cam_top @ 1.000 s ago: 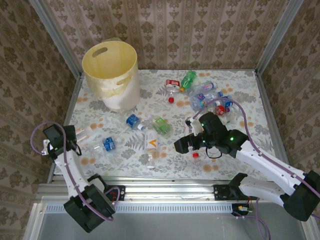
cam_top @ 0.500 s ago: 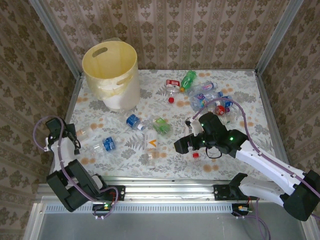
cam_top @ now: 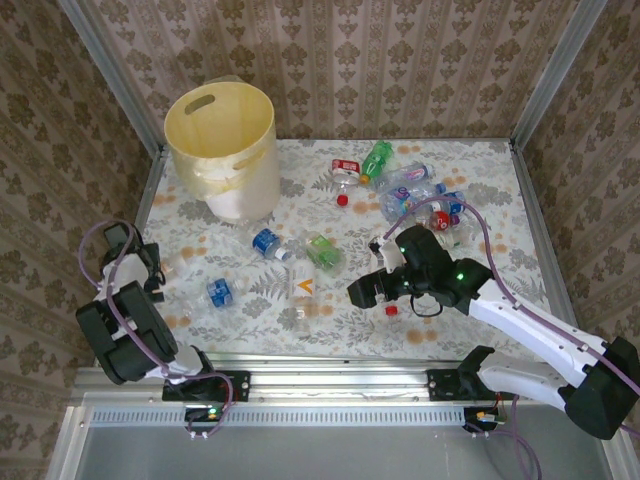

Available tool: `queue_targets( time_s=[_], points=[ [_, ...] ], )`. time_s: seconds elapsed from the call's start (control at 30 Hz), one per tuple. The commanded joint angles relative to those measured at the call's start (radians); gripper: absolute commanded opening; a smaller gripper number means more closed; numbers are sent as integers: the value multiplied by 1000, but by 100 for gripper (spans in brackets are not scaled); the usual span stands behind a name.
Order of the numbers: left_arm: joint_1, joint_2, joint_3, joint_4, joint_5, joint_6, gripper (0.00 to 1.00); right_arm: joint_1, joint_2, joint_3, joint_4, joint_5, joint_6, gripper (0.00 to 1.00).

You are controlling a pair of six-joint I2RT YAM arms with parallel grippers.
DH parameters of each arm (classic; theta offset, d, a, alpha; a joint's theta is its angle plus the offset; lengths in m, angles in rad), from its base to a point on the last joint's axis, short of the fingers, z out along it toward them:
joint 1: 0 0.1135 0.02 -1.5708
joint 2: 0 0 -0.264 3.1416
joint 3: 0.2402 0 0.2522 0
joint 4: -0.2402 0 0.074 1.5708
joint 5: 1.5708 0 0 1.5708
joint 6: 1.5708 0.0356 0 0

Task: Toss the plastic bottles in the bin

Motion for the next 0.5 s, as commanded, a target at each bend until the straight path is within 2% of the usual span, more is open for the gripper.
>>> queue_targets(
  time_s=[0.0,0.17,0.47],
  points=[
    [-12,37,35,-29,-16,-10,100,-3,8,-14,-31,-19,-21,100],
    [-23,86,52,-36,-8,38,93,-3,8,-11,-36,-20,-22,100],
    [-45,101,56,-4,25,110,69,-3,-5,-14,-49,-10,-26,100]
  ],
)
